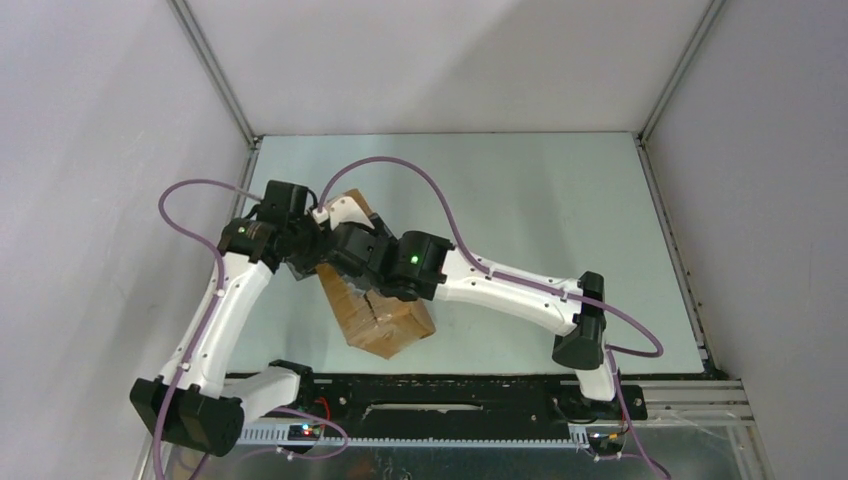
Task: Unpack the express box
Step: Open the express box at the center of the board.
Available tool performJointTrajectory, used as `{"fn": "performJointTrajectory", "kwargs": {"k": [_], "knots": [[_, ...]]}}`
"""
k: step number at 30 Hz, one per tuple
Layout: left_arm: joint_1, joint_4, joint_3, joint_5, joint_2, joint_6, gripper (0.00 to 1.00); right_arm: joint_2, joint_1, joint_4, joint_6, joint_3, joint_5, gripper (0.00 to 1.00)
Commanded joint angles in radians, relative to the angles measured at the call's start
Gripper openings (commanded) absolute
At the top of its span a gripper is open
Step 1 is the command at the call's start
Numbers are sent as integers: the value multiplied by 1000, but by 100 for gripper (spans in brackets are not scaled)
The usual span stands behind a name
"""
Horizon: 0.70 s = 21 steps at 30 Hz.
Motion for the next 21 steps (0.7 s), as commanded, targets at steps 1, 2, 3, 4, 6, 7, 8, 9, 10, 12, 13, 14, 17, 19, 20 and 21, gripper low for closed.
{"fn": "performJointTrajectory", "kwargs": {"k": [1, 2, 3, 4, 6, 7, 8, 9, 10, 12, 13, 14, 17, 19, 20, 21], "knots": [[-3, -2, 80, -15, -38, 35, 56, -38, 22, 31, -10, 4, 19, 68], [-3, -4, 82, -14, -40, 38, 56, -31, 22, 24, -7, 6, 26, 69], [-4, -4, 84, -15, -40, 38, 55, -25, 22, 16, -4, 11, 28, 69], [-4, -4, 84, -13, -42, 39, 55, -24, 24, 17, -3, 10, 25, 72], [-3, -1, 82, 0, -43, 39, 56, -24, 29, 33, -9, 0, 15, 74], [-4, 0, 83, 1, -41, 39, 56, -17, 33, 34, -12, 3, 16, 75], [-3, 1, 84, 1, -40, 40, 56, -6, 34, 27, -13, 9, 25, 75], [-3, -1, 85, 1, -40, 40, 56, 8, 35, 14, -11, 14, 37, 75], [-4, -2, 87, 26, -39, 39, 55, 20, 34, 1, -9, 19, 53, 74], [-3, -7, 90, 32, -41, 40, 56, 30, 36, -6, -5, 4, 83, 71], [-2, -11, 91, 36, -38, 43, 56, 30, 38, -5, -8, -5, 94, 70], [-2, -16, 94, 33, -36, 49, 56, 30, 38, -9, -7, -12, 107, 69], [0, -27, 90, 27, -33, 58, 56, 23, 39, -18, -4, -34, 143, 60], [3, -26, 79, 27, -35, 64, 56, 3, 38, -16, 6, -52, 150, 57], [3, -24, 72, 25, -35, 68, 56, -17, 37, -1, 5, -67, 144, 54], [3, -23, 67, 21, -34, 70, 56, -39, 37, 21, 2, -88, 138, 49]]}}
